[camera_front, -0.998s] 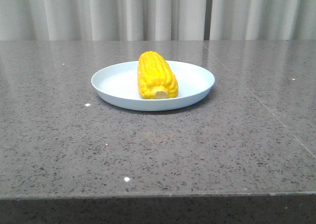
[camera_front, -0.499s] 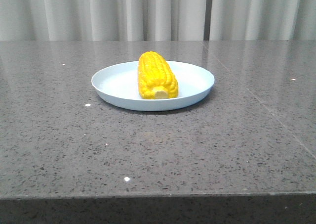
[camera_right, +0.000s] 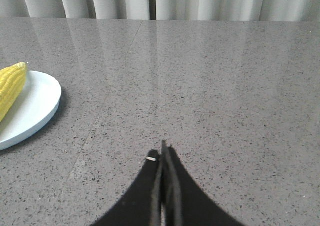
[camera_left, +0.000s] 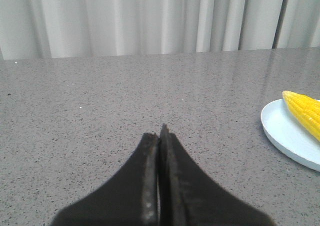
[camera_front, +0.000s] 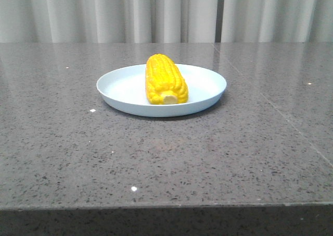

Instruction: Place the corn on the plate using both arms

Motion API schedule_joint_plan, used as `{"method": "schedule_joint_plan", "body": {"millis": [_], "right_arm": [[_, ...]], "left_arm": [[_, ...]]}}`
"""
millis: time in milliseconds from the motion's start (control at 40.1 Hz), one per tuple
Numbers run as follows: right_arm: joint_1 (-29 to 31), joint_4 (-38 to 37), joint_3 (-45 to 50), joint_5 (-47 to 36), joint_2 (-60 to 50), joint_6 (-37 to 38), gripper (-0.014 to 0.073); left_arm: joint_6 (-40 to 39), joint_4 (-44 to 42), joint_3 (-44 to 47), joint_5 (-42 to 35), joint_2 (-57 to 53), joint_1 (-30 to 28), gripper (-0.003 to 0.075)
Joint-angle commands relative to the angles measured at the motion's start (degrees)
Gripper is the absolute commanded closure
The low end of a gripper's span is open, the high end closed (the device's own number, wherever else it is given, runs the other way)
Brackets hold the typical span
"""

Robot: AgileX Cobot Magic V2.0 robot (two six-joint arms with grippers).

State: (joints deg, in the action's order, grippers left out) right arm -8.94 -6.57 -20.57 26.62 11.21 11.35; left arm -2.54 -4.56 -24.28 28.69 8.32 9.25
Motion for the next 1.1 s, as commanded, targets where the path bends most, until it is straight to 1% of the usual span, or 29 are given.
{"method": "schedule_joint_plan", "body": {"millis": [0, 499, 574, 674, 824, 949, 1073], "right_arm": [[0.3, -0.77, -1.41, -4.56, 0.48, -0.47, 0.0662], [0.3, -0.77, -1.41, -4.56, 0.48, -0.47, 0.0662], [0.3, -0.77, -1.41, -4.56, 0.48, -0.47, 0.0662], [0.3, -0.77, -1.41, -4.56, 0.48, -0.47, 0.0662], [0.3, -0.77, -1.41, -4.56, 0.48, -0.47, 0.0662], [0.3, -0.77, -1.41, -4.52, 0.48, -0.47, 0.0662], [0.3, -0.77, -1.41, -4.52, 0.48, -0.47, 0.0662]], "left_arm": [[-0.52, 0.25, -1.38, -4.22, 0.64, -0.08, 0.0741], [-0.52, 0.25, -1.38, -4.52, 0.64, -0.08, 0.0741], [-0.52, 0.25, 0.08, -7.05, -0.01, -0.22, 0.0741], [-0.52, 1.67, 3.21, -10.92, -2.77, -1.84, 0.0741], [-0.41, 2.85, 10.04, -12.72, -9.8, -5.23, 0.0741], [-0.41, 3.02, 14.44, -14.84, -9.69, -6.39, 0.0741], [-0.41, 3.26, 18.95, -19.45, -9.9, -6.89, 0.0741]]}}
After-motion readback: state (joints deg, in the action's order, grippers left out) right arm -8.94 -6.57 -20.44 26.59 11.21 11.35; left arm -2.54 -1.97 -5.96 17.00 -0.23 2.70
